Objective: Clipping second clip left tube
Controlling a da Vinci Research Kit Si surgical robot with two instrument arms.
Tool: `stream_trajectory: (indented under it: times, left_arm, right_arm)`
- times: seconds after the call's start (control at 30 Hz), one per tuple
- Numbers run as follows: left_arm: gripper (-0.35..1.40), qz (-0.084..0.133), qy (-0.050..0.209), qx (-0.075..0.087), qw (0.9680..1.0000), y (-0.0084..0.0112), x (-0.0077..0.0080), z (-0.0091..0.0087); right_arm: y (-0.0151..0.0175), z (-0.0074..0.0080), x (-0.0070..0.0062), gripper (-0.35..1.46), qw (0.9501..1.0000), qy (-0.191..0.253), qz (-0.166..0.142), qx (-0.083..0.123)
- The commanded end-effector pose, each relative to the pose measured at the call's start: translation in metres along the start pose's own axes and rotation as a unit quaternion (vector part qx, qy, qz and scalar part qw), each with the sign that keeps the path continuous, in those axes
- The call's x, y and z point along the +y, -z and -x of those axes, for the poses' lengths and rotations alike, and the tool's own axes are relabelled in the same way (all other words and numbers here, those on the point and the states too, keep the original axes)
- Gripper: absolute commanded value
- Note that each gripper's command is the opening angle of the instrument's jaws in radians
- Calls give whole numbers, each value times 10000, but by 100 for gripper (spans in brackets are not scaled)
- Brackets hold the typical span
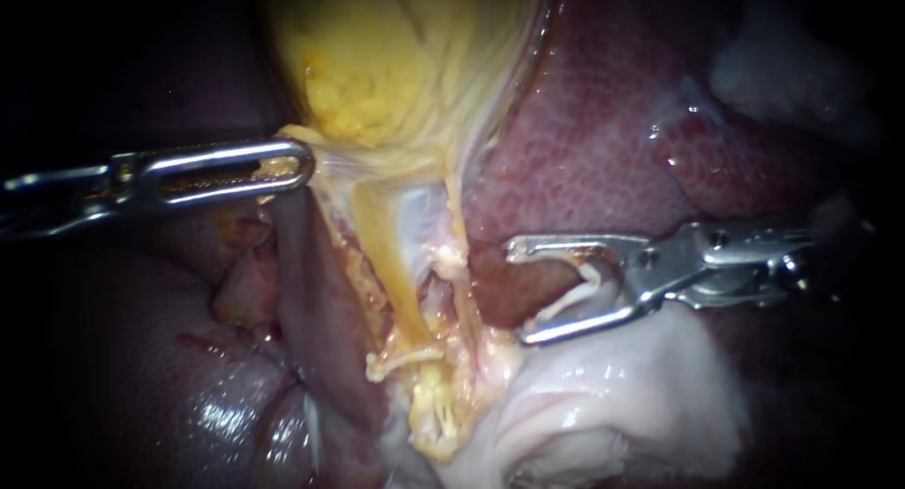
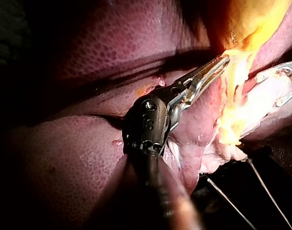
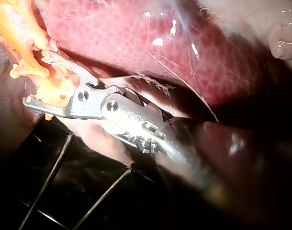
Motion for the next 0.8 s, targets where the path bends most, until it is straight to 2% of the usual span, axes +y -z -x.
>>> stream_trajectory:
  times: [0.03,0.13,0.23,0.33,0.47,0.6,0.7,0.8]
  left_arm:
    - [-35,1,-2,-1,10000,0,0,0]
    - [-35,1,-3,-1,10000,0,0,-1]
    - [-35,5,-3,-3,10000,1,-1,-1]
    - [-35,10,-3,-7,10000,0,-2,-2]
    - [-35,18,-5,-12,10000,-1,-3,-3]
    - [-35,25,-9,-17,10000,-2,-3,-5]
    - [-35,24,-11,-17,10000,-3,-2,-5]
    - [-35,22,-11,-16,10000,-3,0,-5]
  right_arm:
    - [-8,8,3,60,10000,-33,-12,36]
    - [-23,31,11,60,10000,-81,-26,-21]
    - [-33,47,20,60,9998,-162,-38,-55]
    - [-44,54,30,60,9998,-176,-32,-72]
    - [-60,55,38,60,9997,-203,-82,-70]
    - [-75,52,36,60,9992,-324,-219,-71]
    - [-81,49,28,60,9978,-435,-490,-62]
    - [-81,47,17,58,9944,-615,-859,44]
